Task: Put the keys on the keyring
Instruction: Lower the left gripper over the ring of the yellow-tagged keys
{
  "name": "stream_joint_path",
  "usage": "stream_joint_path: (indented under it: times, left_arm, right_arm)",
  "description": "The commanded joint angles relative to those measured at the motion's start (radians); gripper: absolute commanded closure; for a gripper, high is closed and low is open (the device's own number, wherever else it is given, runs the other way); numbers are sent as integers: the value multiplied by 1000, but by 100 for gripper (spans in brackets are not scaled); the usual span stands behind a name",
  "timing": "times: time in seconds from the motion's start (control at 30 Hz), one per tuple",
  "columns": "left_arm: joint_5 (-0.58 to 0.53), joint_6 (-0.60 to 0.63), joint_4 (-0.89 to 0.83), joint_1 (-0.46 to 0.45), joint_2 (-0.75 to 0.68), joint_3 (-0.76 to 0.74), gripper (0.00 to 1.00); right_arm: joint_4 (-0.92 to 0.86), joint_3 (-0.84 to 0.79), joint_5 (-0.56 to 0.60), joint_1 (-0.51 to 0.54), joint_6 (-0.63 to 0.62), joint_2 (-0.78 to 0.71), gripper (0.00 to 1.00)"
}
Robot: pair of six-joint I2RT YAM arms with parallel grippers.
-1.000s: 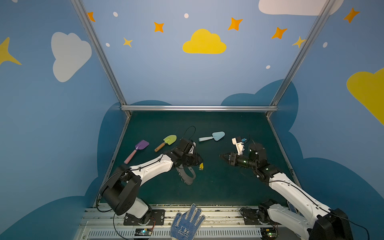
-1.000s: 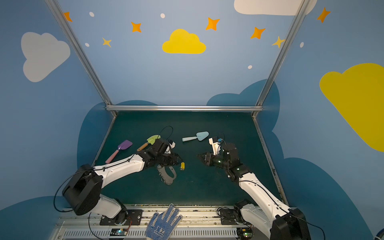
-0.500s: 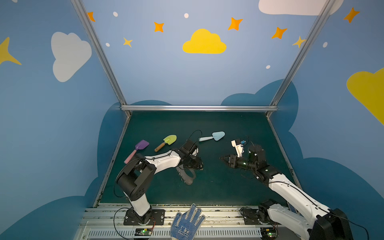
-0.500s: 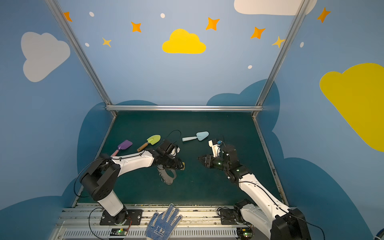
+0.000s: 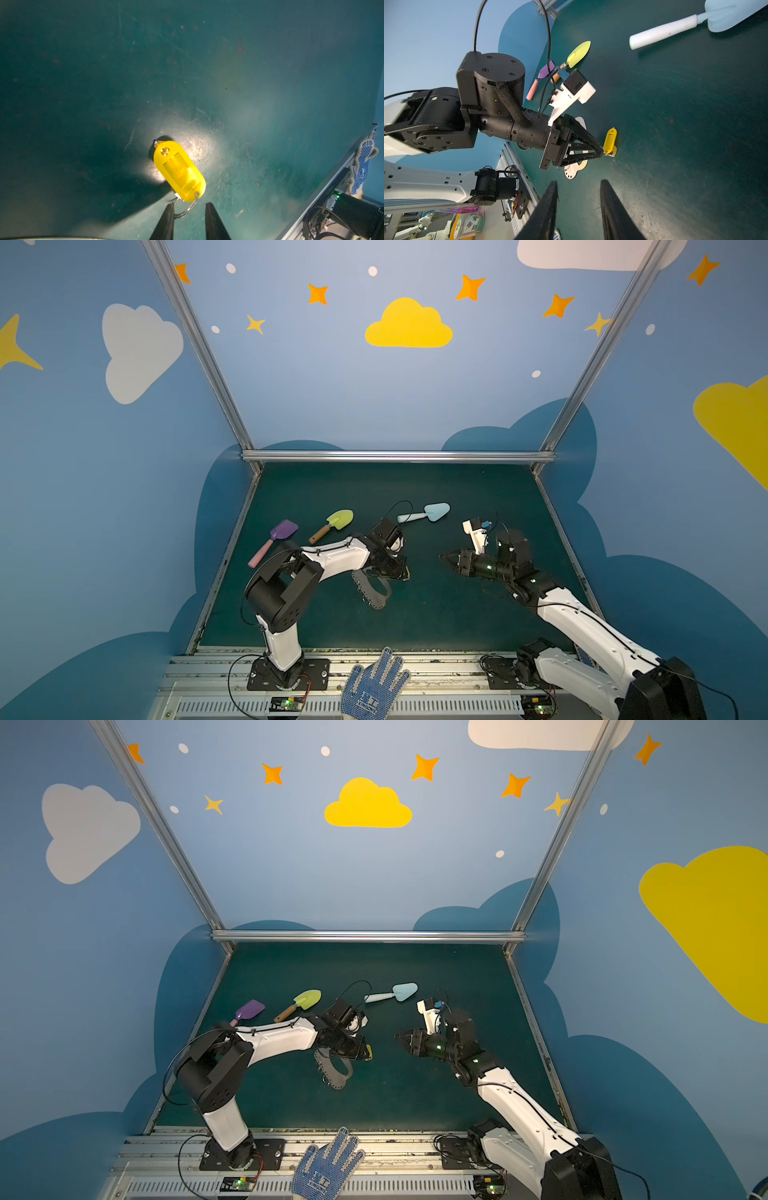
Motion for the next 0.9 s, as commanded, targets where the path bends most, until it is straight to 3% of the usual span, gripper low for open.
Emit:
stream_joint_path:
  times: [0.0, 0.23, 0.27, 0.63, 0.67, 0.73, 0.87]
  left_arm:
    - [-31, 18, -26, -5, 0, 2, 69]
    - [-63, 36, -59, -6, -25, 27, 87]
    - [-51, 41, -59, -8, -28, 30, 95]
    - [-17, 19, -80, 2, -57, 53, 96]
    - [-16, 13, -79, 3, -64, 52, 93]
    - [-8, -7, -69, 10, -84, 45, 73]
    - [26, -55, -56, 42, -116, 27, 63]
  right_arm:
    - [5, -7, -1, -1, -10, -10, 63]
    - [-1, -7, 3, -1, -13, -22, 63]
    - [-2, -8, 8, -1, -10, -23, 63]
    - [1, -10, 10, -3, -8, -23, 63]
    - [0, -10, 10, -2, -9, -24, 63]
    - [-3, -12, 10, -2, -11, -26, 63]
    - [-2, -12, 13, -3, -10, -35, 63]
